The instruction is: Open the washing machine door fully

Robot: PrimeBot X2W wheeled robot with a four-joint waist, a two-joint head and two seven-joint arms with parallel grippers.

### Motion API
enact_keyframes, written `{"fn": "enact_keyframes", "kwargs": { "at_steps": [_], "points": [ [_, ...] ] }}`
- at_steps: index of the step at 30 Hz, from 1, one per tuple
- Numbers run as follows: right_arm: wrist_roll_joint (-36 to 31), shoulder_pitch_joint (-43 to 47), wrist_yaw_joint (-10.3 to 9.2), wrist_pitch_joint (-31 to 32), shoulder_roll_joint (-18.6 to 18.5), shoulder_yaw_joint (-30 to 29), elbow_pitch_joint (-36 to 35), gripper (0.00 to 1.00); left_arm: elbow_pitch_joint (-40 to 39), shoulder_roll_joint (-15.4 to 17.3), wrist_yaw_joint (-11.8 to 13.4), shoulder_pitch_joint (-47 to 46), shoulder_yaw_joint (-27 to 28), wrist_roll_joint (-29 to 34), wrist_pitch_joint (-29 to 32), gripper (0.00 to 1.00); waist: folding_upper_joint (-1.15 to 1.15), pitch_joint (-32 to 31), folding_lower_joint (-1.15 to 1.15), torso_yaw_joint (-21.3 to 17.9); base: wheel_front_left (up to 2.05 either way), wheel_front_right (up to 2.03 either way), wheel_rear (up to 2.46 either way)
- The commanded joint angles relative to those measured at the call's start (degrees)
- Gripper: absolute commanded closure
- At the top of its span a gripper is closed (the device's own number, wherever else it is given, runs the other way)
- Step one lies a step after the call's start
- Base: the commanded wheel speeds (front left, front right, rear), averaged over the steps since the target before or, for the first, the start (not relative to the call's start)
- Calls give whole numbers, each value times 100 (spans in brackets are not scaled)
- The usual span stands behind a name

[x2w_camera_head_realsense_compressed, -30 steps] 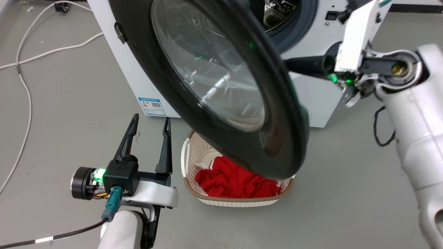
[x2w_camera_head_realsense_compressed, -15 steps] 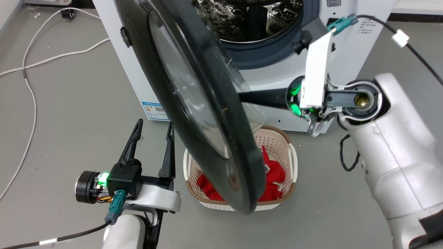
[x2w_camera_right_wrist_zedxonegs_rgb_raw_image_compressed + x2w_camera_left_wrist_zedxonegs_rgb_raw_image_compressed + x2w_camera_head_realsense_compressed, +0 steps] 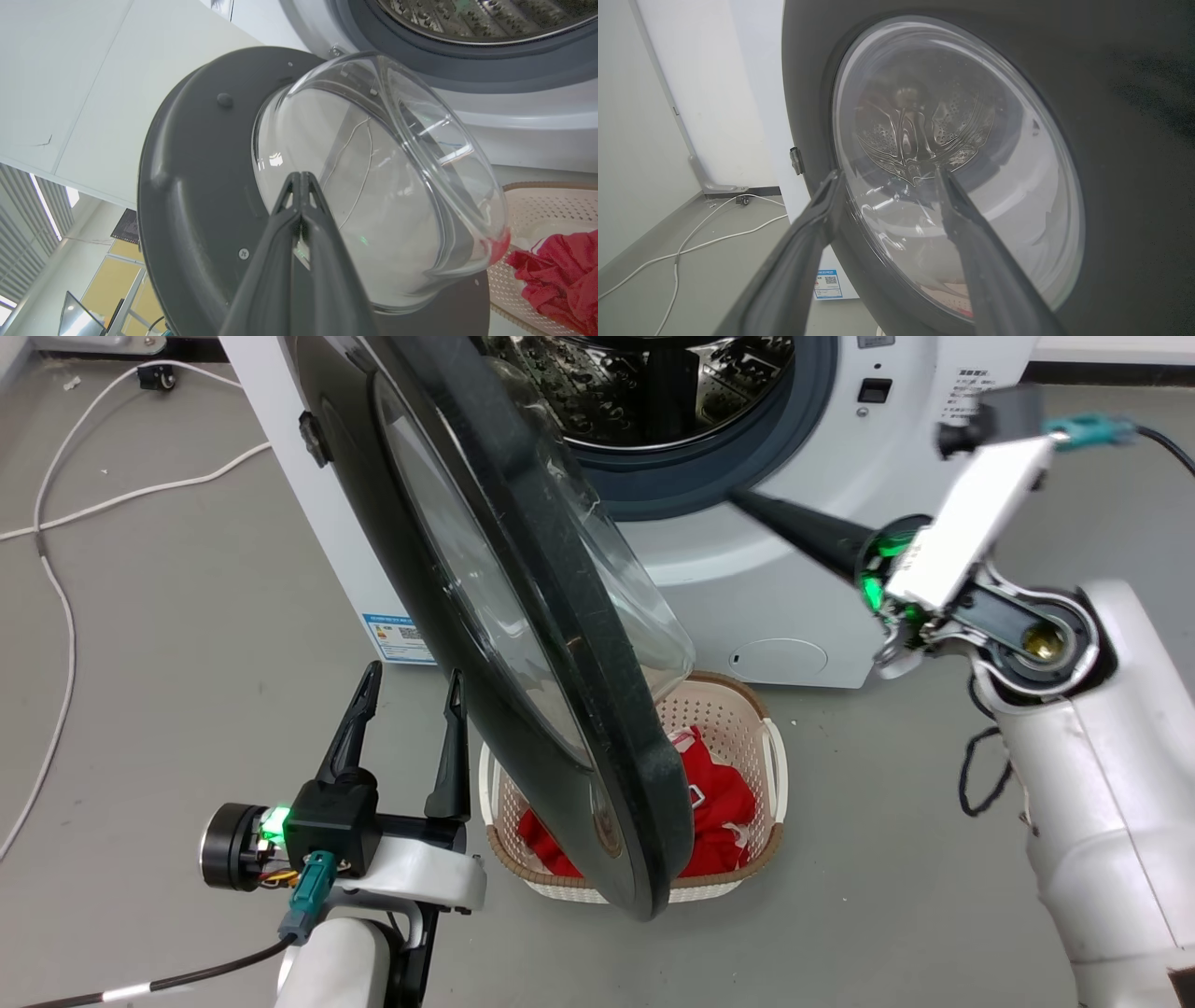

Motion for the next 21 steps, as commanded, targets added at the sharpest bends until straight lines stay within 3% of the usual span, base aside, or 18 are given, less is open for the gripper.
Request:
{"fn": "enact_keyframes", "kwargs": {
  "at_steps": [1, 8, 16, 17, 18, 19, 21],
  "points": [
    [-29, 193, -2, -246, -34, -123, -24, 100, -6, -5, 30, 71, 8, -3, -15, 0, 0, -10, 0, -28, 0, 0, 0],
    [-42, 1085, -2, -1449, -213, -814, -193, 100, -25, -8, 64, 136, 107, 8, -15, 0, 0, -59, 0, -197, 0, 0, 0],
    [44, 2410, -2, -2236, -132, -1179, -614, 100, -21, 0, 40, 181, 245, 55, -15, 0, 0, -113, 0, -356, 0, 0, 0],
    [47, 2574, -2, -2356, -101, -1219, -690, 70, -23, 1, 38, 186, 258, 48, -15, 0, 0, -120, 0, -365, 0, 0, 0],
    [22, 2725, -1, -2468, -68, -1234, -761, 47, -23, -1, 41, 197, 267, 46, -15, 0, 0, -134, 0, -374, 0, 0, 0],
    [-5, 2891, -2, -2584, -34, -1242, -837, 0, -22, -2, 44, 217, 276, 48, -15, 0, 0, -163, 0, -381, 0, 0, 0],
    [-67, 3174, -1, -2828, 31, -1253, -1000, 0, -13, -1, 48, 234, 290, 46, -15, 0, 0, -206, 0, -389, 0, 0, 0]
  ]
}}
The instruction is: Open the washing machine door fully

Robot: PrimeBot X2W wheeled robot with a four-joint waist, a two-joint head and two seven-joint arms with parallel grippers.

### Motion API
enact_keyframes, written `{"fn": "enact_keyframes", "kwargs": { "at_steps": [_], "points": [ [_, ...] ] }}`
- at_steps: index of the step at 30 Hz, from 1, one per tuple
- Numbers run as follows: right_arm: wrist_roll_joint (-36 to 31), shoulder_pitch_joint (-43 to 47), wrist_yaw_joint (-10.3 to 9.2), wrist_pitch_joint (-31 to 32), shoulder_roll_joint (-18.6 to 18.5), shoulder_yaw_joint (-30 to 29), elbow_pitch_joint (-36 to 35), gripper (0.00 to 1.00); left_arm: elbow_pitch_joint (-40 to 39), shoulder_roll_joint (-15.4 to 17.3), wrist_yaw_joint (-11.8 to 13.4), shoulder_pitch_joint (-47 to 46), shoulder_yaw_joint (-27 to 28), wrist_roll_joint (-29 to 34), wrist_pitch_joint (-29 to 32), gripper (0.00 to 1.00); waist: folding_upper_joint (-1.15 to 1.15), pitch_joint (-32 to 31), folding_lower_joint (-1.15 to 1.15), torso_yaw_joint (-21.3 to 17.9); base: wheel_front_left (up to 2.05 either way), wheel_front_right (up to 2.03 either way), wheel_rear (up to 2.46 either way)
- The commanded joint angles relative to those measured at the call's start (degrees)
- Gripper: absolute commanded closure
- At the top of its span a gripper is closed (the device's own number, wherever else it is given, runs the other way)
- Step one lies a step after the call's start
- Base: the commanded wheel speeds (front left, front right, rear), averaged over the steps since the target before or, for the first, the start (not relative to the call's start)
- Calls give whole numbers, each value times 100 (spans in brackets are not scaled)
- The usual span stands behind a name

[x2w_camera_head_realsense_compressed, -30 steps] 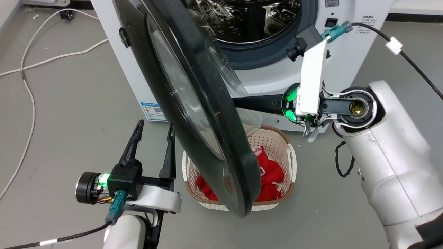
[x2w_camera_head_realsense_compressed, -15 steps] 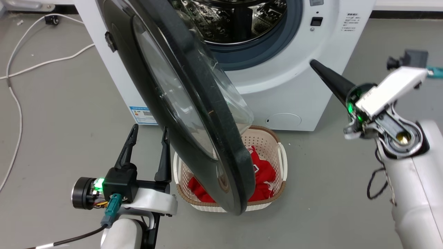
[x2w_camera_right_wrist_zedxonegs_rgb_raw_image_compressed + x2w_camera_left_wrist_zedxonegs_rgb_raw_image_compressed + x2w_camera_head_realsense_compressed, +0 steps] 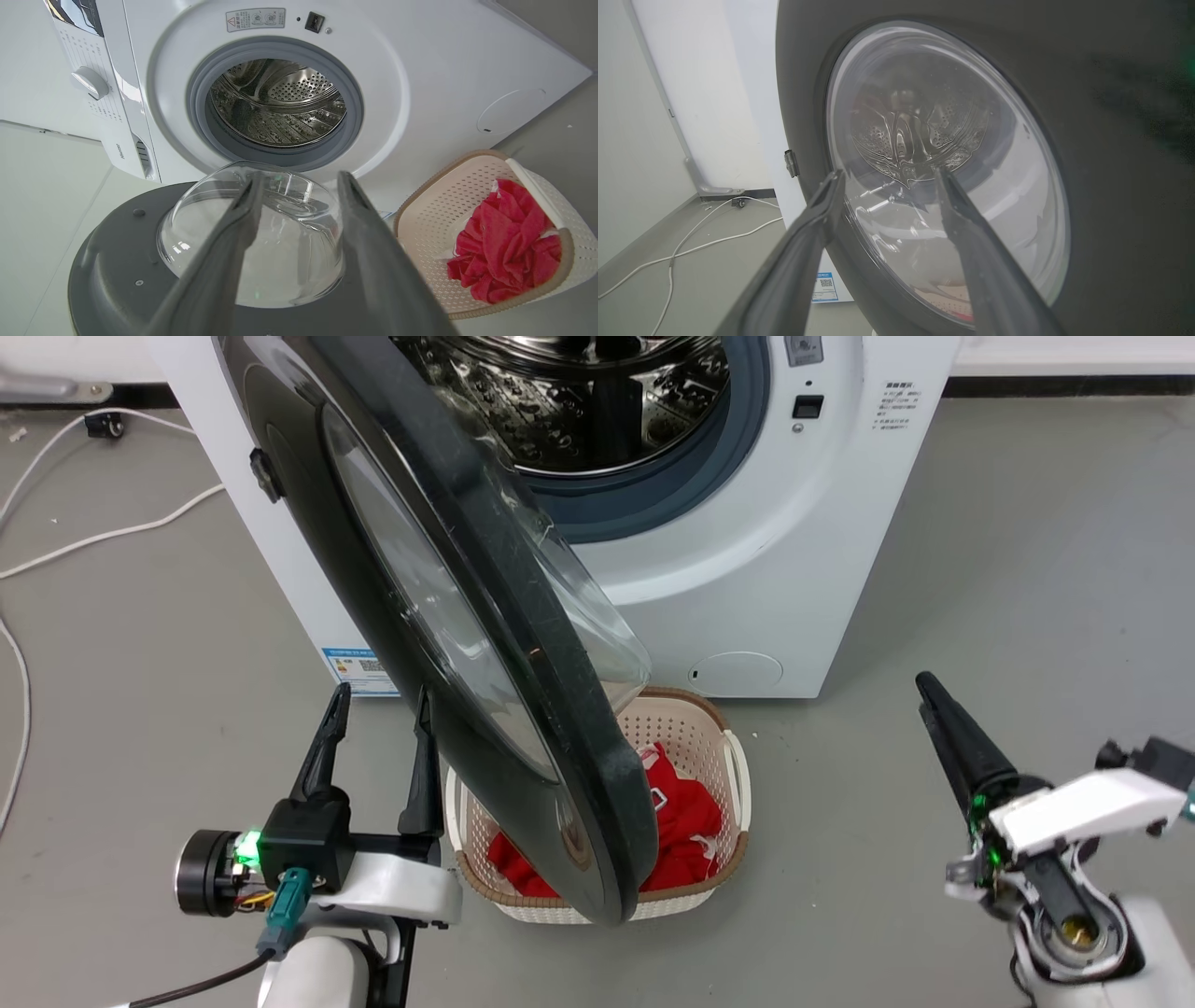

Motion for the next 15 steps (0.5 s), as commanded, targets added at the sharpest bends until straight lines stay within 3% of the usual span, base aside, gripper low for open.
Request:
{"fn": "enact_keyframes", "kwargs": {
  "at_steps": [1, 7, 11, 15],
  "points": [
    [-153, 189, -1, -176, 27, 24, -122, 0, 8, 0, 8, 56, 26, -1, -15, 0, 0, -49, 0, -8, 0, 0, 0],
    [-1342, 581, -1, -1382, -85, 230, -503, 0, 15, -2, 23, 158, 87, -26, -15, 0, 0, -149, 0, -49, 0, 0, 0],
    [-2630, 573, -1, -2180, -192, 373, -503, 0, 4, -3, 40, 204, 103, -31, -15, 0, 0, -192, 0, -60, 0, 0, 0],
    [-4230, 473, -1, -2563, -238, 96, -647, 0, -4, -6, 44, 225, 113, -30, -15, 0, 0, -210, 0, -70, 0, 0, 0]
  ]
}}
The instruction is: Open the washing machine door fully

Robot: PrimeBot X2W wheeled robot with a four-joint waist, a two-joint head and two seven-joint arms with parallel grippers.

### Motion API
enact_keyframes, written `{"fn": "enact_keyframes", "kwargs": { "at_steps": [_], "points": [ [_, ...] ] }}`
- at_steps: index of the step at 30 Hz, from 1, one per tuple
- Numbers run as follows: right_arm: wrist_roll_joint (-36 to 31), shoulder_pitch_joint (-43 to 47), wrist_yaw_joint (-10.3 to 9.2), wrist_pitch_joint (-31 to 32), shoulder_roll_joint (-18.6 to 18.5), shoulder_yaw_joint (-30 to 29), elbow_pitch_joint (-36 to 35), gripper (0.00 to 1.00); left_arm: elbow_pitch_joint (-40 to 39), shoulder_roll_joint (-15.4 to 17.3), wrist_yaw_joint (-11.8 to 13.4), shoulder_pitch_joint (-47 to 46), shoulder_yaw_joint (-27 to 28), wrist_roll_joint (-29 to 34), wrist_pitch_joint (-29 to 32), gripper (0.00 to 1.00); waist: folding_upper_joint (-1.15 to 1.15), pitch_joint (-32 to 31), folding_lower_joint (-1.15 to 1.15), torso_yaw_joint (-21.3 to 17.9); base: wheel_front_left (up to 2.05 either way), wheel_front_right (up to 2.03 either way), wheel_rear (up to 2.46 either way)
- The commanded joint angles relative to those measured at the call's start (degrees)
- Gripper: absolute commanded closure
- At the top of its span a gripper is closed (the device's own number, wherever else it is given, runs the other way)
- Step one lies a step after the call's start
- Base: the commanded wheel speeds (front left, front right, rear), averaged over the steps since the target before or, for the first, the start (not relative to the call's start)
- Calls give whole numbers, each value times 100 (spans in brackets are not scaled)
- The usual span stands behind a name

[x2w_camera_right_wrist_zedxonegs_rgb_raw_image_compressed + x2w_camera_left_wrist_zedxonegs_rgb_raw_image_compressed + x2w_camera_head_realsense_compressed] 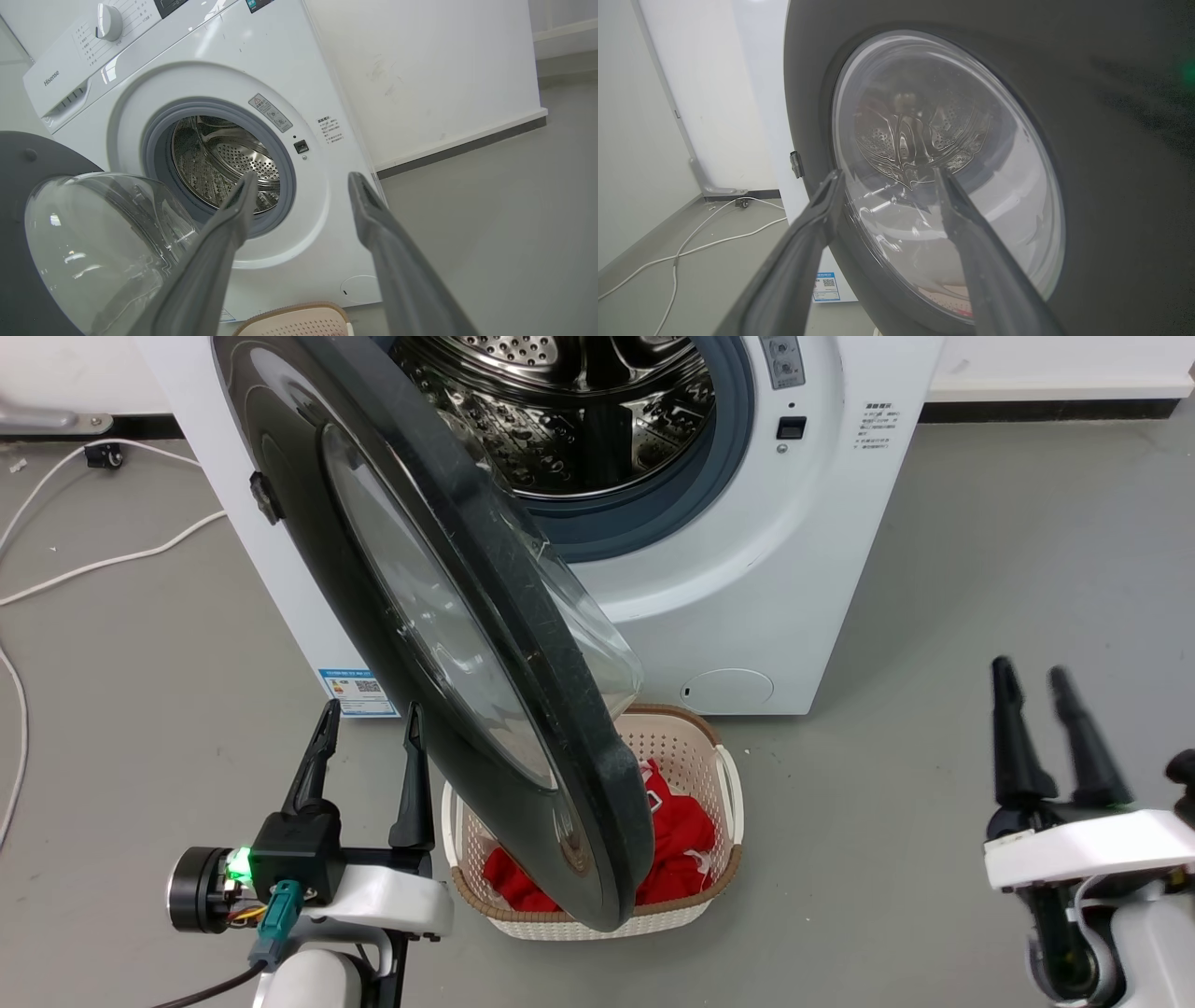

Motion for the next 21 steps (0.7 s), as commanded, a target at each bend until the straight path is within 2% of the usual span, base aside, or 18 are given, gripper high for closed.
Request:
{"fn": "enact_keyframes", "kwargs": {
  "at_steps": [1, 5, 9, 13, 21],
  "points": [
    [-598, -47, -2, -73, 50, -166, -141, 0, -5, -4, 31, 62, 12, -20, -15, 0, 0, -7, 0, 3, 0, 0, 0],
    [-2189, 132, -2, -119, 326, -457, -687, 0, -10, -6, 2, 67, 37, -17, -15, 0, 0, -20, 0, 18, 0, 0, 0],
    [-3217, 432, -4, -119, 540, -488, -1043, 0, -4, -6, -32, 78, 33, 11, -15, 0, 0, -45, 0, 52, 0, 0, 0],
    [-3587, 747, -4, -32, 652, -483, -980, 0, 8, -7, -48, 74, 34, 31, -15, 0, 0, -59, 0, 74, 0, 0, 0],
    [-3362, 842, -4, -64, 690, -465, -591, 0, 17, -7, -55, 71, 53, 46, -15, 0, 0, -58, 0, 61, 0, 0, 0]
  ]
}}
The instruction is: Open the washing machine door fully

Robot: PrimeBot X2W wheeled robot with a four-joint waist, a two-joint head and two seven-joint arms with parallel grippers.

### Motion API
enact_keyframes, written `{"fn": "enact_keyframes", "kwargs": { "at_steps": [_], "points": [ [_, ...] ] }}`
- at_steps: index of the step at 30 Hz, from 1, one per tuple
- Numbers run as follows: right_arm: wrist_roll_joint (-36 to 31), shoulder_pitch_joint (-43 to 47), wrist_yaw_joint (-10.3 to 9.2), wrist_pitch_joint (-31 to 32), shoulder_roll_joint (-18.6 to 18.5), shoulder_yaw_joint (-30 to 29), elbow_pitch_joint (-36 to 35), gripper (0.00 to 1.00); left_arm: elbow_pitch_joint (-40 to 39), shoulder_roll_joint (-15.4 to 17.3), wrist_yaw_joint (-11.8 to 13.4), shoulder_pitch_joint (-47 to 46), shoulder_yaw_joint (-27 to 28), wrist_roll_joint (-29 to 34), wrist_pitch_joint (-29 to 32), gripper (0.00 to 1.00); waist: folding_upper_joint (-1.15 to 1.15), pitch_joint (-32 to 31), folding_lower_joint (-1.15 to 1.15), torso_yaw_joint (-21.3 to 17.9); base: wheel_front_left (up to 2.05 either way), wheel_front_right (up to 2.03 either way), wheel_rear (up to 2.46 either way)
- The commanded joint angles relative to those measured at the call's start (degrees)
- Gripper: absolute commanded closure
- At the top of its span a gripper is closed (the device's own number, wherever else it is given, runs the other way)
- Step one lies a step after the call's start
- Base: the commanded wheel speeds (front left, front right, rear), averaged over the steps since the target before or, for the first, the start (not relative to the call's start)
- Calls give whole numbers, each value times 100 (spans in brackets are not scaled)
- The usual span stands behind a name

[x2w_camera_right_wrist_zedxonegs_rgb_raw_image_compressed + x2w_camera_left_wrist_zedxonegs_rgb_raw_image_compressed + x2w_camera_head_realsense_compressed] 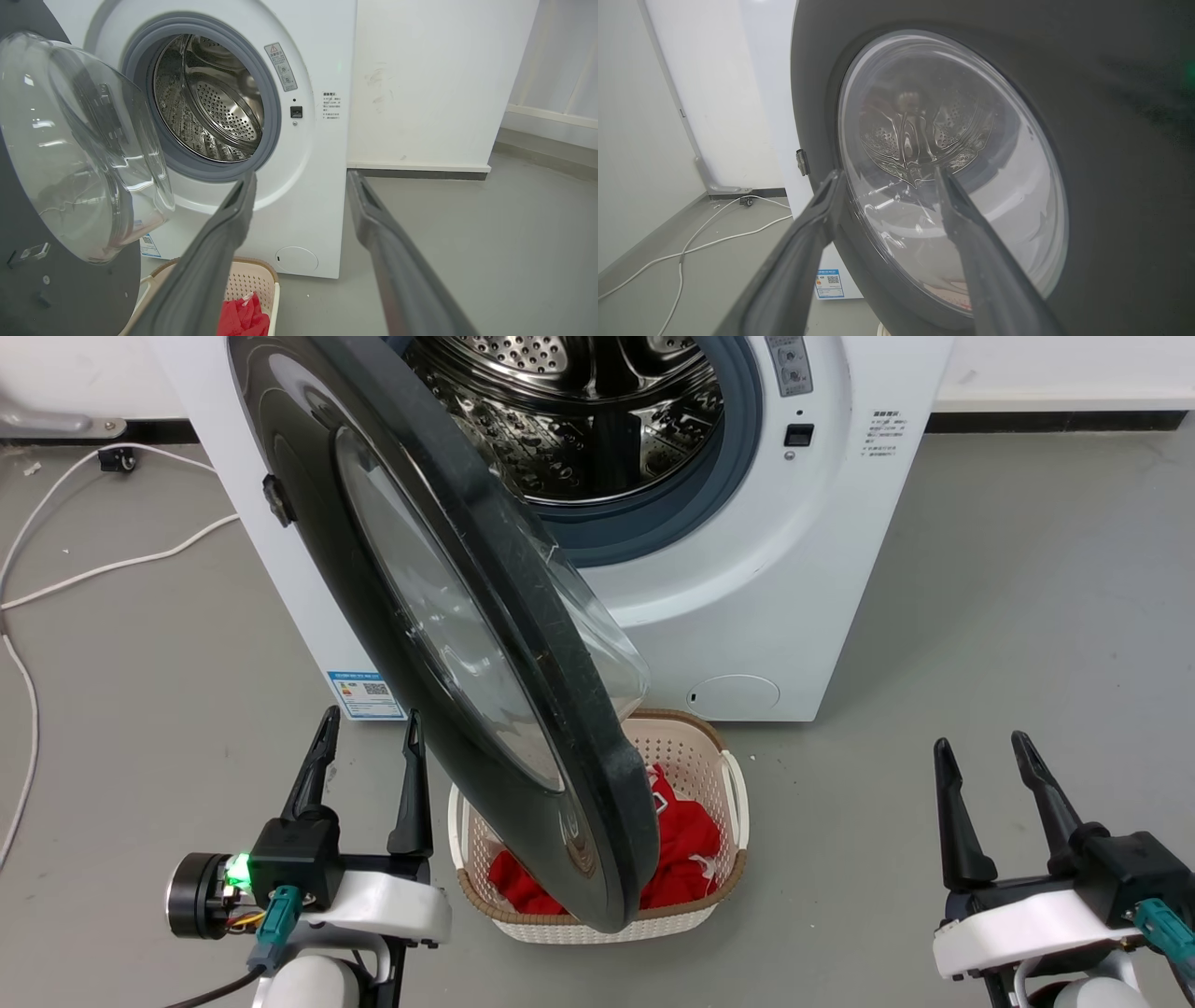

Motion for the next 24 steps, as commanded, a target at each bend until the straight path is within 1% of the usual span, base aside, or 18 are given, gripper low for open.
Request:
{"fn": "enact_keyframes", "kwargs": {
  "at_steps": [1, 11, 12, 13, 20, 24],
  "points": [
    [116, -63, -6, -50, 23, 14, 45, 0, 27, -5, -14, 4, 12, 31, -15, 0, 0, 3, 0, -2, 0, 0, 0],
    [173, -132, -6, -65, 24, 13, 141, 0, 91, -6, -34, -13, 4, 2, -15, 0, 0, 6, 0, 24, 0, 0, 0],
    [176, -134, -6, -67, 24, 15, 143, 0, 103, -6, -43, -5, 1, -9, -15, 81, 0, 5, 0, 25, 0, 0, 0],
    [183, -135, -6, -71, 23, 14, 143, 0, 116, -7, -58, 3, -5, -27, -15, 100, 0, 5, 0, 27, 0, 0, 0],
    [154, -131, -6, -77, 24, 18, 113, 0, 85, -7, -93, 18, -15, -45, -15, 100, 0, -11, 0, 23, 0, 0, 0],
    [89, -138, -6, -50, 24, -9, 99, 0, -159, -8, -66, -82, -5, -68, -15, 100, 0, -1, 0, 21, 0, 0, 0]
  ]
}}
